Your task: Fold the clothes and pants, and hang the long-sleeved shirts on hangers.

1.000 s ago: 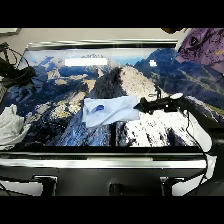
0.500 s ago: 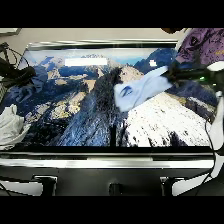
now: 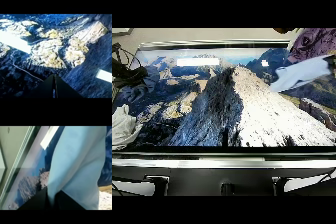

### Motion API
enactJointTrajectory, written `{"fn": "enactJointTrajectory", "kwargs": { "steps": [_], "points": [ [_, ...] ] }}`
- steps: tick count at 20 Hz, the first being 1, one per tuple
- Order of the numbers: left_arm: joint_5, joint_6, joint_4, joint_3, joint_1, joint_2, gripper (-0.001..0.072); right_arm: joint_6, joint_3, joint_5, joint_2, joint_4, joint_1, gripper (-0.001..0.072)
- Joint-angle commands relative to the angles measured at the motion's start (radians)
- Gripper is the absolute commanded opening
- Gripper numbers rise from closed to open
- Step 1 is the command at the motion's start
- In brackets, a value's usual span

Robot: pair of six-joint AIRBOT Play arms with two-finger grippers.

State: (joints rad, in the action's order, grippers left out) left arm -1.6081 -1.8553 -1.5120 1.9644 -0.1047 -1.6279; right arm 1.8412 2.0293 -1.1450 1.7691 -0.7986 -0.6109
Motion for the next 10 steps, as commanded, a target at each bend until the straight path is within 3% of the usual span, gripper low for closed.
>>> {"fn": "enactJointTrajectory", "kwargs": {
  "steps": [1, 6, 10],
  "points": [
    [-0.016, 0.0, 0.0, 0.0, 0.0, -0.001, 0.0024, 0.114, 0.013, -0.013, -0.005, -0.1, -0.102, 0.0028],
    [-0.019, 0.0, 0.0, 0.0, 0.0, -0.001, 0.0024, 0.176, -0.05, -0.174, -0.055, -0.323, -0.212, 0.0029],
    [-0.019, 0.0, 0.0, 0.0, 0.0, -0.001, 0.0025, 0.164, -0.319, -0.195, -0.197, -0.522, -0.245, 0.0029]
  ]
}}
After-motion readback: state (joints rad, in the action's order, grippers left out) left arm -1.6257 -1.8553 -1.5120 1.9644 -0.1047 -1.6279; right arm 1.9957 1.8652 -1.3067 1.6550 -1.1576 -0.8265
